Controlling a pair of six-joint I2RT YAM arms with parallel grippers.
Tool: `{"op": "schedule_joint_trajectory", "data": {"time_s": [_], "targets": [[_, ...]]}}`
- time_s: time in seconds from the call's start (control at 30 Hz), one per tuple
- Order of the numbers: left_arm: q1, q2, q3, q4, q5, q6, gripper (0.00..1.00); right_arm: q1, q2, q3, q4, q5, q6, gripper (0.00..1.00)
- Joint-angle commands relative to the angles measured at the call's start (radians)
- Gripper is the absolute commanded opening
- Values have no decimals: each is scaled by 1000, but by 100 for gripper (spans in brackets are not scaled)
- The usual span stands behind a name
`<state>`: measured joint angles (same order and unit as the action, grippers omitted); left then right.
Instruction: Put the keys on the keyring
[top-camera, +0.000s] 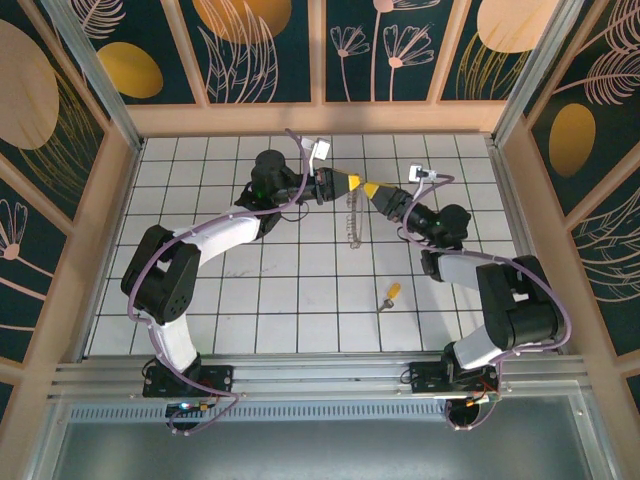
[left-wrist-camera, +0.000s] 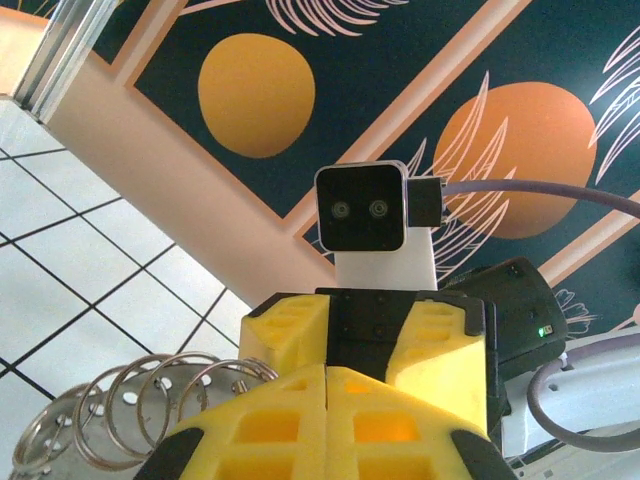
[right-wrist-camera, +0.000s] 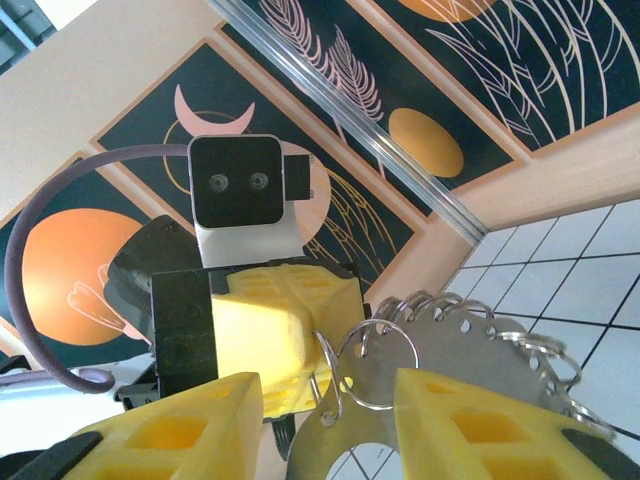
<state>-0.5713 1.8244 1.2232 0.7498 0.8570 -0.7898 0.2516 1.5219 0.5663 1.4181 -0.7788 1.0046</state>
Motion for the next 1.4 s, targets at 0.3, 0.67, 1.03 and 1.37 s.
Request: {"op": "schedule_joint_trajectory", "data": {"time_s": [0.3,0.67,1.03,1.37], "targets": [[7,-9,-4,69,25,-10,0,32,34,56,87,-4,15,11],[21,-140,-166,185,-252,-53,52,26,29,41,113,33,17,0],[24,-117,-245,458,-262,-239,46,44,40,40,195,110,79,0],[-10,-58,-277,525,-290,-290,41,87,84,75,234,190,118,0]]}}
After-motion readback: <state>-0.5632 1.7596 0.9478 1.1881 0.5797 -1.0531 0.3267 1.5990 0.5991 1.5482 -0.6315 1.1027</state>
